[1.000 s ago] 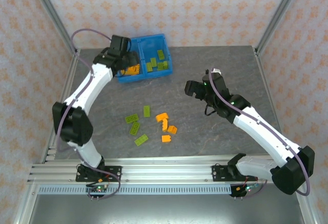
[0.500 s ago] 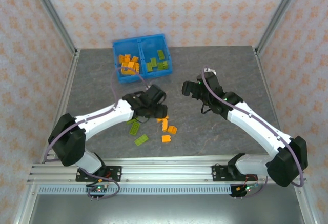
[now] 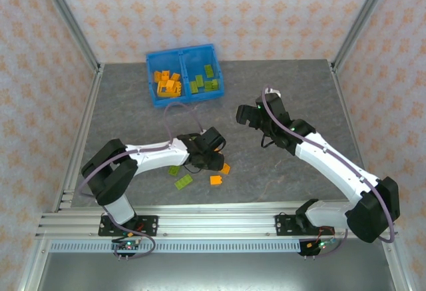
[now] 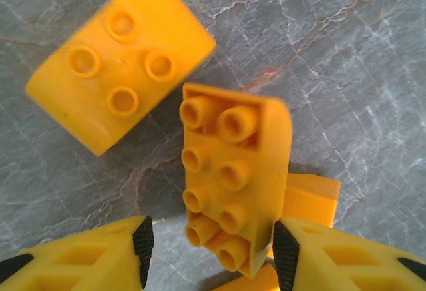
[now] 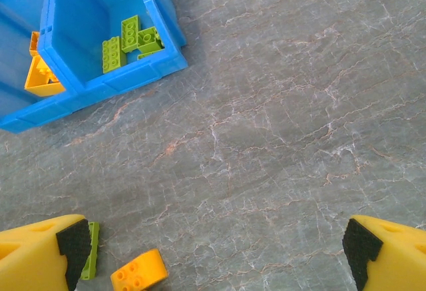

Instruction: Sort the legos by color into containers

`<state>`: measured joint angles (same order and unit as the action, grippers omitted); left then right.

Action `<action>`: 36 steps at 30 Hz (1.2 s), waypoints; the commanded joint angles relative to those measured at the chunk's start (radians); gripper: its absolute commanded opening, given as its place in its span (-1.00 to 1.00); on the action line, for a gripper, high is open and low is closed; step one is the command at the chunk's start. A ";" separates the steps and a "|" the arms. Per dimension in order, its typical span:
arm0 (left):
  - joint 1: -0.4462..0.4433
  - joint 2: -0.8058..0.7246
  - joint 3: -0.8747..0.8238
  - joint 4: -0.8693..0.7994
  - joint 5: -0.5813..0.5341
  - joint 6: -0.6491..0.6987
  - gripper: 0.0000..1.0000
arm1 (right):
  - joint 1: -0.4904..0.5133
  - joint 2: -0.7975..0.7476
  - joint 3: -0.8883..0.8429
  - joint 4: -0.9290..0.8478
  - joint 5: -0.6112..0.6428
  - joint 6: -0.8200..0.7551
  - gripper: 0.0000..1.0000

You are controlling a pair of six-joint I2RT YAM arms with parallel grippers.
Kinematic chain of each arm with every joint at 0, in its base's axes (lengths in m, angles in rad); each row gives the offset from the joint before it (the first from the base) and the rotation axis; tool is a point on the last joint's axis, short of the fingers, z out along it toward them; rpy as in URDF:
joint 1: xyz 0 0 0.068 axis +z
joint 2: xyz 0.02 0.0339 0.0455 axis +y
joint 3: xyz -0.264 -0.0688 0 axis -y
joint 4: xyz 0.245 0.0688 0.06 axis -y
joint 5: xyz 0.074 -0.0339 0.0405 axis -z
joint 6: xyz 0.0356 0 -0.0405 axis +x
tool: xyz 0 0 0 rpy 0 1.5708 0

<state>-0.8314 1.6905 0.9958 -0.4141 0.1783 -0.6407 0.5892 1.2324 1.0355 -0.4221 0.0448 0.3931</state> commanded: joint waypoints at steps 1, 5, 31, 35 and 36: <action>-0.001 0.029 0.010 0.023 -0.019 0.031 0.05 | 0.003 -0.021 -0.014 -0.005 0.007 0.006 0.97; -0.001 0.058 0.017 0.025 -0.040 0.033 0.00 | 0.003 -0.024 -0.012 -0.007 0.006 0.007 0.97; -0.001 0.159 0.053 0.115 -0.069 0.092 -0.42 | 0.004 -0.044 -0.015 -0.029 0.018 0.004 0.97; 0.000 0.109 0.049 0.114 -0.074 0.094 -0.33 | 0.003 -0.044 -0.014 -0.028 0.015 0.004 0.97; -0.001 0.086 0.045 0.111 -0.088 0.097 -0.06 | 0.003 -0.044 -0.011 -0.029 0.016 0.003 0.97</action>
<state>-0.8307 1.7992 1.0527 -0.3897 0.1009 -0.5518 0.5892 1.2106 1.0336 -0.4335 0.0456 0.3931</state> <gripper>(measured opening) 0.397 0.988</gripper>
